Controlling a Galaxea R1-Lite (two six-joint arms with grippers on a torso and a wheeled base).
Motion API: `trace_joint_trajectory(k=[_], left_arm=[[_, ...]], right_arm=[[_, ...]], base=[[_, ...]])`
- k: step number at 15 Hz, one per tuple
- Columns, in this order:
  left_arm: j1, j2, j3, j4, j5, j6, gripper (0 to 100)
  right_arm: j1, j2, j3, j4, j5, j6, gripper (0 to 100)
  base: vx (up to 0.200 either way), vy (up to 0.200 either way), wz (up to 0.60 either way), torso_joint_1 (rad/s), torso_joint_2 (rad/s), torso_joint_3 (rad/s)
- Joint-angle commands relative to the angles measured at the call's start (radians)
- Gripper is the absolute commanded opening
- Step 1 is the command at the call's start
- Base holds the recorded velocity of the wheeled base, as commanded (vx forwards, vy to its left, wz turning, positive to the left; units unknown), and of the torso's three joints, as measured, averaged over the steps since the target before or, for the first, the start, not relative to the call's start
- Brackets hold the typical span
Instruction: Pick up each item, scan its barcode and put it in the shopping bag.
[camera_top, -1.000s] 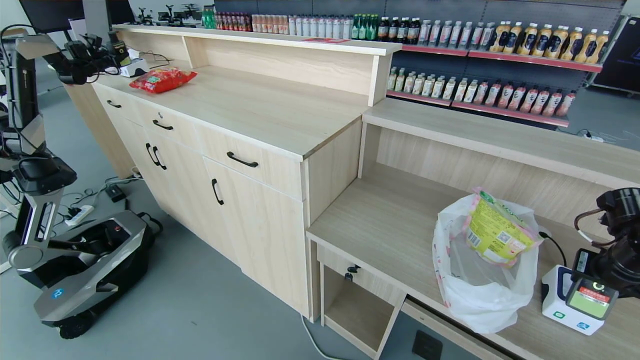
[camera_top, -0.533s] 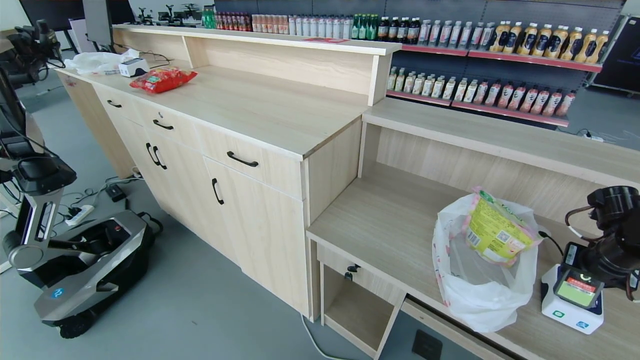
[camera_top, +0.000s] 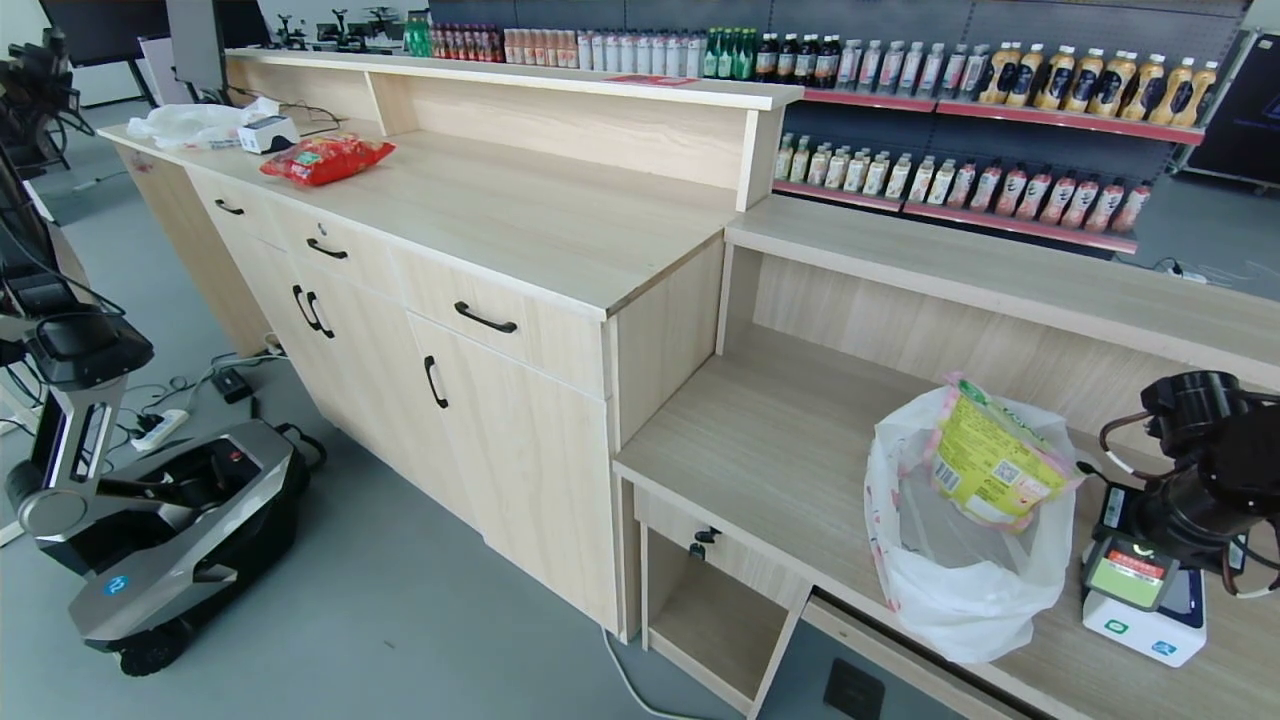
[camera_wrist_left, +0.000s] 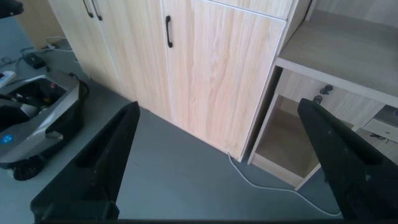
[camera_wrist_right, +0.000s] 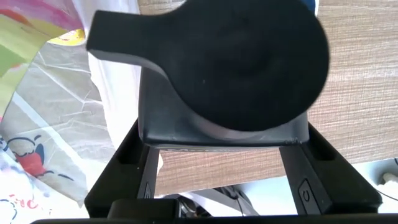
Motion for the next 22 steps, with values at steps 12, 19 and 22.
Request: trace_joint_trajectory(k=[12,19,22], left_arm=[[0.0,0.001,0.0,0.0,0.0,0.0,100],[0.0,0.001,0.0,0.0,0.0,0.0,100],[0.0,0.001,0.0,0.0,0.0,0.0,100]], right_arm=[[-0.017,-0.124,0.02,-0.009,-0.01,-0.052,0],[0.184,-0.369,0.238,-0.4,0.023,-0.357,0],[0.274,-0.288,0.328,-0.658,0.025,-0.376,0]], base=[[0.0,0.0,0.0,0.0,0.0,0.0],[0.0,0.0,0.0,0.0,0.0,0.0],[0.0,0.0,0.4,0.0,0.0,0.0]])
